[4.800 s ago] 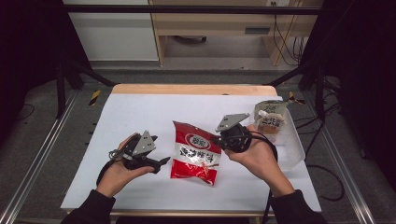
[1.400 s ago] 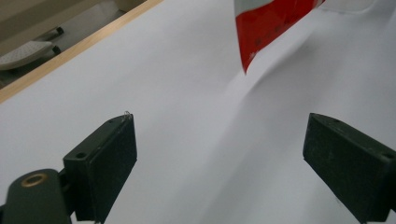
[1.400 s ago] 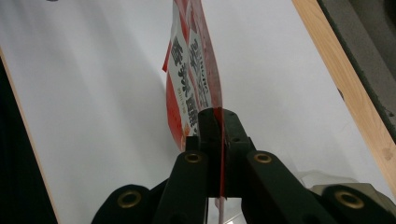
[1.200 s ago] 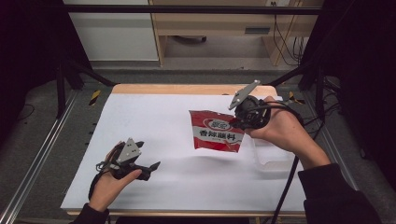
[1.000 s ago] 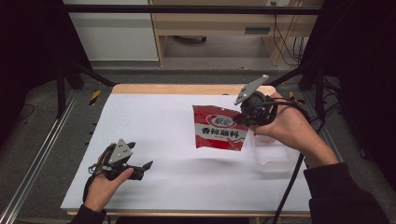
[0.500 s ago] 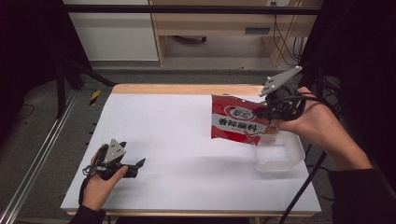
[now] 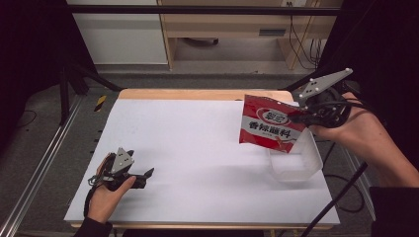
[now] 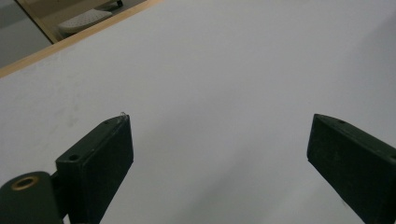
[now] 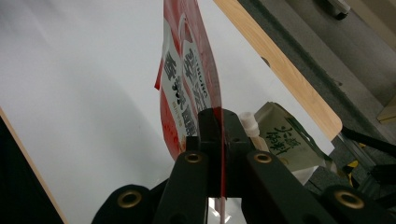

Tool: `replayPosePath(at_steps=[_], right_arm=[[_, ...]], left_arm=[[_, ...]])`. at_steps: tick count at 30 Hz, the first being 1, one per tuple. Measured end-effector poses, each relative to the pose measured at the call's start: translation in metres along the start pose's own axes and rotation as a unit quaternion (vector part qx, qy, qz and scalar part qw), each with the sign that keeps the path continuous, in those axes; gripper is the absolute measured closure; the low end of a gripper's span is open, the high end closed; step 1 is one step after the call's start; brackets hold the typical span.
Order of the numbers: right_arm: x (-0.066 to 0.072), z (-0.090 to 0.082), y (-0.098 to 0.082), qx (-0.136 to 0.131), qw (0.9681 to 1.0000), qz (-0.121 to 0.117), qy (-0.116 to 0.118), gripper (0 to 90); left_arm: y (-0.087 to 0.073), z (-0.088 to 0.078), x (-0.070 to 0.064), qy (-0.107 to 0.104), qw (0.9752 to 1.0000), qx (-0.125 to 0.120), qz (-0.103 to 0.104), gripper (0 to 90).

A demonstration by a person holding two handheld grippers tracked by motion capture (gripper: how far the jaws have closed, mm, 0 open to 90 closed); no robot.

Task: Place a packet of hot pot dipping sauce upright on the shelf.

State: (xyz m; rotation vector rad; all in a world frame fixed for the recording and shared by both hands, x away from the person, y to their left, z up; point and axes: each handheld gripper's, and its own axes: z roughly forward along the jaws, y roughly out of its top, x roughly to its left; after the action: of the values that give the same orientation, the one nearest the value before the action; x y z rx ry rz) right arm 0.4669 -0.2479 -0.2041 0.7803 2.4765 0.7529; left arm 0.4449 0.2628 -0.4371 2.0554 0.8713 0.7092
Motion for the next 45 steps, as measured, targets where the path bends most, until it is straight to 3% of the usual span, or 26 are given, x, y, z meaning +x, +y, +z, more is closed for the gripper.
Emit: replayPosePath(at_steps=[29, 45], right_arm=[[-0.029, -0.004, -0.053, 0.023, 0.9982, 0.052, -0.019, 90.0], [-0.034, -0.007, -0.068, 0.027, 0.9973, 0.065, -0.022, 90.0]], left_arm=[[0.0, 0.001, -0.001, -0.005, 1.0, 0.001, 0.0, 6.8], [0.0, 0.001, 0.0, -0.006, 1.0, 0.002, -0.002, 6.8]])
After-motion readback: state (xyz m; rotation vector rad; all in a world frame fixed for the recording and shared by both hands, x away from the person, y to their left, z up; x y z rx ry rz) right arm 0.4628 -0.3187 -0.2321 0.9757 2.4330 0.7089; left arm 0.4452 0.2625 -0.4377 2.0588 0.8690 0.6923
